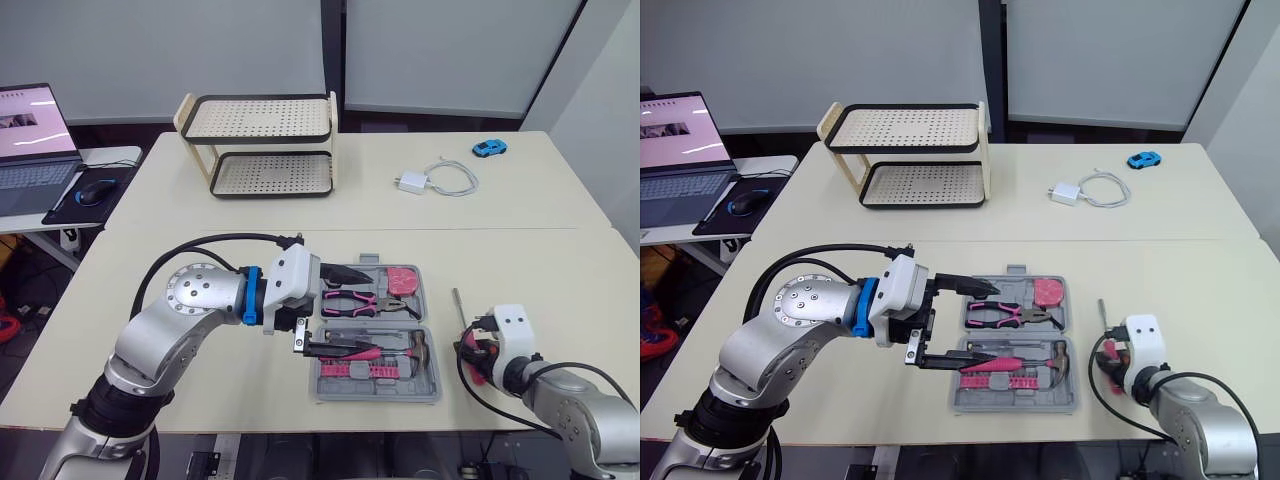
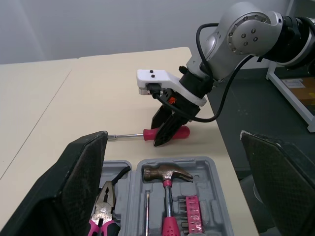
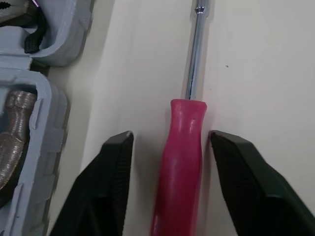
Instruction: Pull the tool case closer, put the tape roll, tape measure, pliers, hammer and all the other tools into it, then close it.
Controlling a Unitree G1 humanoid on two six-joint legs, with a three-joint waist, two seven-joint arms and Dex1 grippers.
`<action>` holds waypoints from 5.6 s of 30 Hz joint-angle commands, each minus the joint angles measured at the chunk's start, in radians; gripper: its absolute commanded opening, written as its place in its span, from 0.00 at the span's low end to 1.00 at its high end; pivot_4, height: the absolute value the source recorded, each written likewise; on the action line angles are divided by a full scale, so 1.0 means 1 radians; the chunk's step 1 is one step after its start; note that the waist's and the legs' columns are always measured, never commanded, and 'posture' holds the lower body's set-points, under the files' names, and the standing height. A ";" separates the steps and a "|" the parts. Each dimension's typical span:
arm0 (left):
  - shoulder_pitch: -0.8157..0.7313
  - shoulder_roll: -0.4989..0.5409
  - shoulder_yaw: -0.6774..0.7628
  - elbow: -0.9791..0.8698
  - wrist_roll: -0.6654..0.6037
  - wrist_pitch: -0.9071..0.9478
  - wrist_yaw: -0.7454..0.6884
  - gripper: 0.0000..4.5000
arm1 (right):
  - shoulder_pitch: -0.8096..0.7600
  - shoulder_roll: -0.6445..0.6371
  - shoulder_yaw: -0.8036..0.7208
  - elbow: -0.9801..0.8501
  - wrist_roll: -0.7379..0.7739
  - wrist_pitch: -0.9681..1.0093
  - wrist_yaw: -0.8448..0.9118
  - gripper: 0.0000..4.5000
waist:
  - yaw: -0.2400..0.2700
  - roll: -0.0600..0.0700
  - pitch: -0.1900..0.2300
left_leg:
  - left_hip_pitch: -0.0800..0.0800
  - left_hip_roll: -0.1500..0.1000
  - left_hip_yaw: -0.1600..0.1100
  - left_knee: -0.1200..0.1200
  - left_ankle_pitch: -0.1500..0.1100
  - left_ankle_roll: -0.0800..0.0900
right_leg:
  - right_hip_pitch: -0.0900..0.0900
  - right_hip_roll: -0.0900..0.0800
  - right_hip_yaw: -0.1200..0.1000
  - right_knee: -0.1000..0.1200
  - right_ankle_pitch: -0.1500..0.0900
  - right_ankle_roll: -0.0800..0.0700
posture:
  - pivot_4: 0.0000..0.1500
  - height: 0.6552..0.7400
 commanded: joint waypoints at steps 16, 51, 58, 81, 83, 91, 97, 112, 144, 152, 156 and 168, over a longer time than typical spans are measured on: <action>0.020 0.002 0.012 -0.014 0.000 -0.047 -0.029 1.00 | -0.127 -0.542 -0.068 -0.087 0.180 0.000 0.410 0.99 | 0.000 0.003 0.002 | -0.001 0.000 0.001 0.001 0.000 0.001 | 0.000 0.000 0.000 -0.001 0.000 0.000 | 1.00 1.00; 0.084 0.039 -0.006 -0.075 0.023 -0.055 -0.020 1.00 | -0.747 -0.718 0.752 0.707 -0.792 -2.067 1.109 0.99 | -0.004 0.003 0.004 | -0.001 0.002 0.001 0.001 0.002 -0.004 | 0.000 0.001 0.000 -0.002 0.000 0.000 | 1.00 1.00; 0.105 0.055 0.005 -0.096 0.017 -0.038 -0.008 1.00 | -0.738 -0.698 0.794 0.703 -0.816 -2.071 1.126 0.99 | -0.003 0.003 0.004 | -0.001 0.001 0.001 0.001 0.002 -0.004 | -0.001 0.001 0.001 -0.001 0.000 0.000 | 1.00 1.00; 0.099 0.059 -0.002 -0.105 0.018 -0.016 -0.008 1.00 | -0.748 -0.616 0.830 0.862 -1.011 -2.117 0.977 0.65 | -0.006 0.002 0.003 | -0.001 0.002 0.001 0.001 0.002 -0.004 | -0.001 0.002 0.001 -0.001 0.000 0.000 | 1.00 1.00; 0.100 0.059 -0.004 -0.108 0.018 -0.015 -0.007 1.00 | -0.741 -0.619 0.829 0.863 -1.020 -2.118 0.968 0.49 | -0.006 0.002 0.003 | 0.000 0.002 0.001 0.001 0.002 -0.004 | -0.001 0.002 0.001 0.000 0.000 0.000 | 1.00 1.00; 0.097 0.060 -0.003 -0.096 0.027 -0.023 -0.013 1.00 | -0.741 -0.628 0.815 0.872 -1.011 -2.104 0.951 0.16 | -0.006 0.001 0.003 | 0.000 0.002 0.001 0.001 0.002 -0.004 | 0.000 0.003 0.001 0.000 0.000 0.000 | 1.00 1.00; 0.098 0.059 -0.003 -0.098 0.024 -0.022 -0.013 1.00 | -0.703 -0.696 0.767 0.759 -0.891 -2.012 1.039 0.16 | -0.003 0.002 0.003 | 0.000 0.002 0.001 0.001 0.002 -0.004 | -0.001 0.002 0.002 0.000 0.000 0.000 | 1.00 1.00; 0.106 0.061 -0.010 -0.097 0.021 -0.018 -0.017 1.00 | -0.268 -0.796 0.320 0.151 -0.360 -0.669 1.111 0.16 | 0.001 0.003 0.004 | -0.002 0.002 0.000 0.001 -0.001 0.000 | -0.001 0.002 0.002 0.000 0.000 0.000 | 1.00 1.00; 0.084 0.047 -0.021 -0.083 0.037 -0.019 -0.015 1.00 | -0.323 -0.341 0.204 0.135 -0.176 0.253 0.306 0.16 | 0.009 0.002 0.003 | -0.004 0.001 0.000 0.001 -0.001 0.000 | -0.002 0.001 0.000 -0.001 0.000 0.000 | 1.00 1.00; 0.083 0.049 -0.021 -0.085 0.035 -0.013 -0.014 1.00 | -0.297 -0.325 0.219 0.152 -0.160 0.197 0.261 0.16 | 0.008 0.002 0.003 | -0.004 0.001 -0.001 0.001 -0.001 0.000 | -0.002 0.001 0.001 0.000 0.000 0.000 | 1.00 1.00; 0.081 0.046 -0.023 -0.085 0.040 -0.016 -0.011 1.00 | -0.280 -0.329 0.223 0.163 -0.154 0.155 0.254 0.24 | 0.006 0.002 0.003 | -0.004 0.001 -0.001 0.001 -0.001 0.000 | -0.002 0.001 0.001 0.000 0.000 0.000 | 1.00 1.00; 0.084 0.046 -0.025 -0.081 0.043 -0.025 -0.019 1.00 | -0.222 -0.402 0.203 0.083 -0.120 0.070 0.278 1.00 | 0.001 0.002 0.003 | -0.004 0.001 -0.001 0.001 -0.001 0.001 | -0.002 0.001 0.000 0.000 0.000 0.000 | 1.00 1.00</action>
